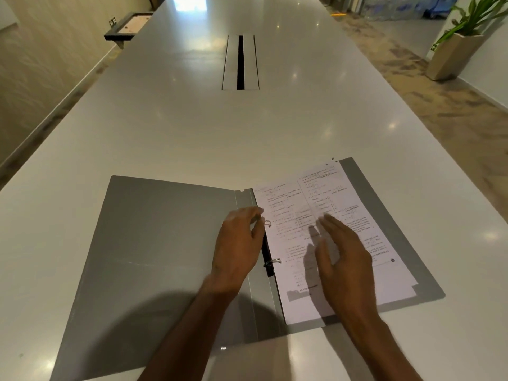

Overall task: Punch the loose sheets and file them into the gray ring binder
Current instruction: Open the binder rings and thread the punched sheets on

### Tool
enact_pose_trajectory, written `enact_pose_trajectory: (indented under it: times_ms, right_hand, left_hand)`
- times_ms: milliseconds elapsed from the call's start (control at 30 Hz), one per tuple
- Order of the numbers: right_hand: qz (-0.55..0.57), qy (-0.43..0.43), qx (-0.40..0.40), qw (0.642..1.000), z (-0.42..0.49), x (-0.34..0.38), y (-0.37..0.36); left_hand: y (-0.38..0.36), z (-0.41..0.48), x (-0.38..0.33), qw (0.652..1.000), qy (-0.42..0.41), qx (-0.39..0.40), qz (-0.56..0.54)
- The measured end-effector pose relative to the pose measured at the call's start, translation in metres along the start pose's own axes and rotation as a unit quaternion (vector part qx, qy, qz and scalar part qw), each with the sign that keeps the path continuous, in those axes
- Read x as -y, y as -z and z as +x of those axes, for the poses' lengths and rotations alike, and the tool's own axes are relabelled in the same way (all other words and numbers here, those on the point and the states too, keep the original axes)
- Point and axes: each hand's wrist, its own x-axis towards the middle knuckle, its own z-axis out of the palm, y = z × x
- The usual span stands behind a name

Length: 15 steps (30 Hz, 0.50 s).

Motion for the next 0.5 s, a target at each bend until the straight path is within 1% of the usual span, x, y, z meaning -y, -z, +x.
enact_pose_trajectory:
  times_ms: [33, 100, 167, 233, 300, 433, 500]
  right_hand:
    - [-0.043, 0.008, -0.019, 0.999, -0.009, -0.007, 0.005]
    - [-0.146, 0.018, -0.036, 0.988, -0.028, -0.020, 0.015]
    - [-0.223, -0.012, -0.027, 0.974, -0.045, -0.031, 0.023]
    - [-0.244, -0.073, -0.006, 0.967, -0.059, -0.036, 0.030]
    - [-0.260, -0.115, 0.014, 0.959, -0.071, -0.039, 0.032]
    - [-0.291, -0.161, 0.056, 0.941, -0.088, -0.043, 0.030]
    - [-0.289, -0.173, 0.057, 0.940, -0.093, -0.042, 0.028]
  left_hand:
    - [-0.003, 0.002, -0.001, 1.000, -0.021, 0.004, -0.003]
    - [-0.011, 0.007, -0.001, 0.998, -0.046, 0.035, 0.017]
    - [-0.018, 0.012, 0.003, 0.995, -0.037, 0.074, 0.055]
    - [-0.025, 0.012, 0.004, 0.992, -0.022, 0.099, 0.069]
    - [-0.029, 0.008, 0.003, 0.991, -0.020, 0.107, 0.078]
    - [-0.031, 0.001, 0.000, 0.991, -0.033, 0.096, 0.091]
    - [-0.030, 0.001, -0.003, 0.990, -0.033, 0.101, 0.096]
